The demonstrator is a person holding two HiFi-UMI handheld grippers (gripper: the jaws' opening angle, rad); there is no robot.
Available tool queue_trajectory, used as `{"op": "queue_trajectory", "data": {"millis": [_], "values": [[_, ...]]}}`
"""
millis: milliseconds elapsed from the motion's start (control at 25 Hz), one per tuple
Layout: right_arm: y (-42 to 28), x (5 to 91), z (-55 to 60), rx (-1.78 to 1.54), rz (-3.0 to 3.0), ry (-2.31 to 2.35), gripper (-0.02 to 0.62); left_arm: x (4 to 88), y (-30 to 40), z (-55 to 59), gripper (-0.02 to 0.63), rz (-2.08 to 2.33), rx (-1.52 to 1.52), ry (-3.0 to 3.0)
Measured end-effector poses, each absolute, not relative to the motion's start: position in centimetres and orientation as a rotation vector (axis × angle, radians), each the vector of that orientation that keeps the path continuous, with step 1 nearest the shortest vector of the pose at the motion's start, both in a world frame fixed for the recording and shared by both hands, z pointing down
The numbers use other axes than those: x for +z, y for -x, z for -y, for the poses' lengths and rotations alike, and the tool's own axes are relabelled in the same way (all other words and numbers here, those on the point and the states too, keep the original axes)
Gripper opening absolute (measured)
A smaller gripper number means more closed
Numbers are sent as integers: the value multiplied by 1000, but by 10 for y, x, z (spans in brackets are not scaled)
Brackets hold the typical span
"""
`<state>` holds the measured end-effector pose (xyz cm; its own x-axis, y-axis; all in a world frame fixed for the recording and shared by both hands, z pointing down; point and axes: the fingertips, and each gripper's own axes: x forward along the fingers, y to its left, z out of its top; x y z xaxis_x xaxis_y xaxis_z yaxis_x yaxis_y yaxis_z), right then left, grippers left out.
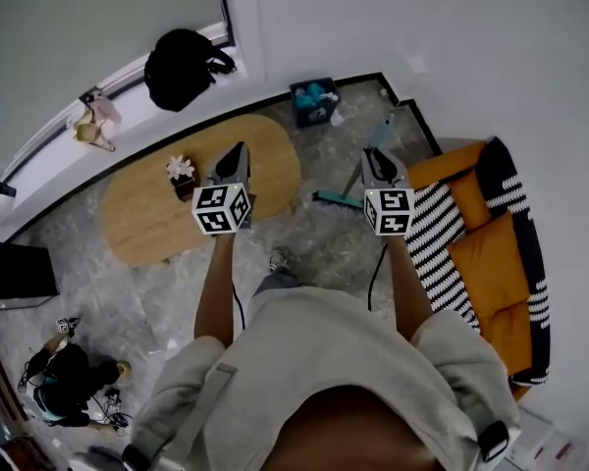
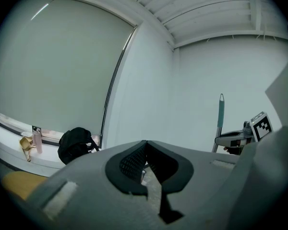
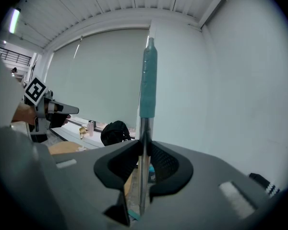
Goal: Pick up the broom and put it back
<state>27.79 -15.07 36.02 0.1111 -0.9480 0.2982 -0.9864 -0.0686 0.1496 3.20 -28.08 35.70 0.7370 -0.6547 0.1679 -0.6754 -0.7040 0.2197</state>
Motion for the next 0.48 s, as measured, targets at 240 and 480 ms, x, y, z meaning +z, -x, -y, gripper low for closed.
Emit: {"op": "queue_trajectory", "data": {"millis": [240, 480], "values": [[-279, 368, 189, 188, 1837, -2077, 78, 375, -32, 324, 2, 998, 118, -2658], [-283, 382, 222, 207, 1806, -2058, 80, 402, -34, 352, 2, 960, 152, -2630]]}}
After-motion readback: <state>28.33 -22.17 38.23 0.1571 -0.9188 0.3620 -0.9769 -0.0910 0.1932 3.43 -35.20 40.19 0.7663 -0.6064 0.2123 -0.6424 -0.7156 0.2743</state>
